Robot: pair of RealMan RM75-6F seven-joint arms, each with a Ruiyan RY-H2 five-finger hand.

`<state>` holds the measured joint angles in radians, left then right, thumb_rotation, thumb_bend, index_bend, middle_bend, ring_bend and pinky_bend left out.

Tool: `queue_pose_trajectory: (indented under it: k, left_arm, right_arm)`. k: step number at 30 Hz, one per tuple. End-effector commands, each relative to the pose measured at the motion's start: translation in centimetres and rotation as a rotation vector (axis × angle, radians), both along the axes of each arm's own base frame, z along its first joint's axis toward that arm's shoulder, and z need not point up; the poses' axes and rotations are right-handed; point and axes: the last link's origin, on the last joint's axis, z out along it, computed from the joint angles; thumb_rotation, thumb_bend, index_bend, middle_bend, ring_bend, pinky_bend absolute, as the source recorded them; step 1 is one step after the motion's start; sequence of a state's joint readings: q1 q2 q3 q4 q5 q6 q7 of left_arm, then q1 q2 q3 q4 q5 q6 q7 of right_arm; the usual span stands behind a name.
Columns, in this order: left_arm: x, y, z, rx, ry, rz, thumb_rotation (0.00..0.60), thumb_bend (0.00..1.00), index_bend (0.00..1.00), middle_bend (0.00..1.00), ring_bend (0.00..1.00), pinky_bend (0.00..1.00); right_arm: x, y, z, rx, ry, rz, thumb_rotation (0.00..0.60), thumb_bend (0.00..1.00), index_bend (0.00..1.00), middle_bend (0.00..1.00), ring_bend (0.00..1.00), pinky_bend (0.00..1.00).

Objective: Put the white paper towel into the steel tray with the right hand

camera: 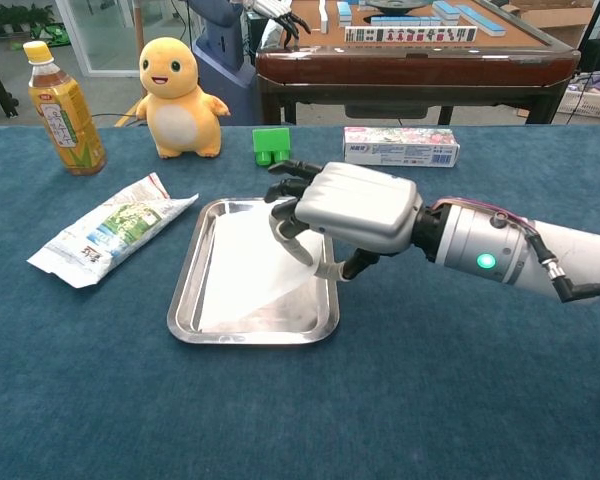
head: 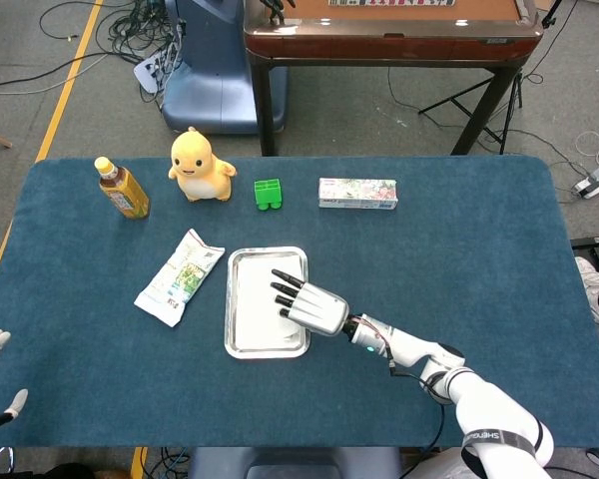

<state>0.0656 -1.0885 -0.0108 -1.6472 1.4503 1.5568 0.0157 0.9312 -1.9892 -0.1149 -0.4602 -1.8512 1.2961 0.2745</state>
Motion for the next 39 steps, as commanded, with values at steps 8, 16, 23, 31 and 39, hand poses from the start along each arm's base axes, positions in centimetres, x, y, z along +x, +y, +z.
queue_pose_trajectory:
  k: [8,16,23,31,39]
  left_arm:
    - [-0.1,0.0,0.0,0.001,-0.001,-0.001,0.6,0.25,0.13,0.12,0.15,0.06]
    - [-0.1,-0.1,0.1,0.002,-0.002,-0.001,0.6,0.25,0.13,0.12,0.15,0.06]
    - [-0.2,-0.2,0.1,0.003,-0.002,0.0,0.6,0.25,0.13,0.12,0.15,0.06]
    - [-0.2,-0.3,0.2,0.007,-0.002,0.001,0.6,0.25,0.13,0.12,0.15,0.06]
    - [-0.2,-0.4,0.2,0.008,-0.002,0.001,0.6,0.25,0.13,0.12,0.15,0.06]
  right_arm:
    - [0.0,0.1,-0.2,-0.004,-0.006,-0.018,0.6,0.28,0.56,0.34,0.15,0.05]
    - [0.1,0.3,-0.5,-0.009,-0.023,-0.045,0.6,0.19,0.52,0.33,0.15,0.05]
    - [0.7,0.4,-0.8,-0.007,-0.043,-0.073,0.6,0.11,0.47,0.31,0.14,0.05]
    - [1.5,0.7,-1.3,-0.005,-0.051,-0.085,0.6,0.07,0.44,0.3,0.14,0.05]
    - [1.5,0.9,-1.4,-0.006,-0.046,-0.093,0.6,0.05,0.42,0.29,0.13,0.05]
